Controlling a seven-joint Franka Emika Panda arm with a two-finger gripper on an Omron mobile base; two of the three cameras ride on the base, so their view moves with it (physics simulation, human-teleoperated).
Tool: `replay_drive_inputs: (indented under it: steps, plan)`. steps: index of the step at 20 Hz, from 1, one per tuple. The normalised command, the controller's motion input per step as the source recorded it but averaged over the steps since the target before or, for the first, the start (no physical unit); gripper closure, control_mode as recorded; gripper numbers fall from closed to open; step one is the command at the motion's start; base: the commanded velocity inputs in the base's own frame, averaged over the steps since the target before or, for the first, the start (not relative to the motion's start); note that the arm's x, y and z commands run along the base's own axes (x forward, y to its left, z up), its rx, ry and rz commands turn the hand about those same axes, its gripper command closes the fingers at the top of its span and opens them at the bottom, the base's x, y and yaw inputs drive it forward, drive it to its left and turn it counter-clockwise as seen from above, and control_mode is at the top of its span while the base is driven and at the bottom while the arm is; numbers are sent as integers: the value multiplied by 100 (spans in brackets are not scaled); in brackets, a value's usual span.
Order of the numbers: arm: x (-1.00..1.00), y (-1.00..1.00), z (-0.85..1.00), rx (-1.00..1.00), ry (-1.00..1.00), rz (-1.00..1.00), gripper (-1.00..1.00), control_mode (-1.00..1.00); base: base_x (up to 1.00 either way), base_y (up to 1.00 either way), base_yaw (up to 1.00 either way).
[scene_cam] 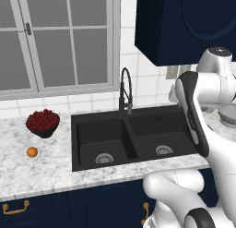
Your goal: Put the colander in the sink, put the tangerine in the colander, and turn on the sink faucet and pour water over the colander.
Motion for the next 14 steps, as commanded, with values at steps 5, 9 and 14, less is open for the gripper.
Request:
replay_drive_inputs:
  steps: [5, 9, 14]
  plan:
    - [-32, -96, -15, 6, -1, -37, -100, -100, 0, 0, 0]
    - [-22, -100, -22, 7, 0, -35, -100, -100, 0, 0, 0]
    - [-18, -100, -25, 9, 0, -28, -100, -100, 0, 0, 0]
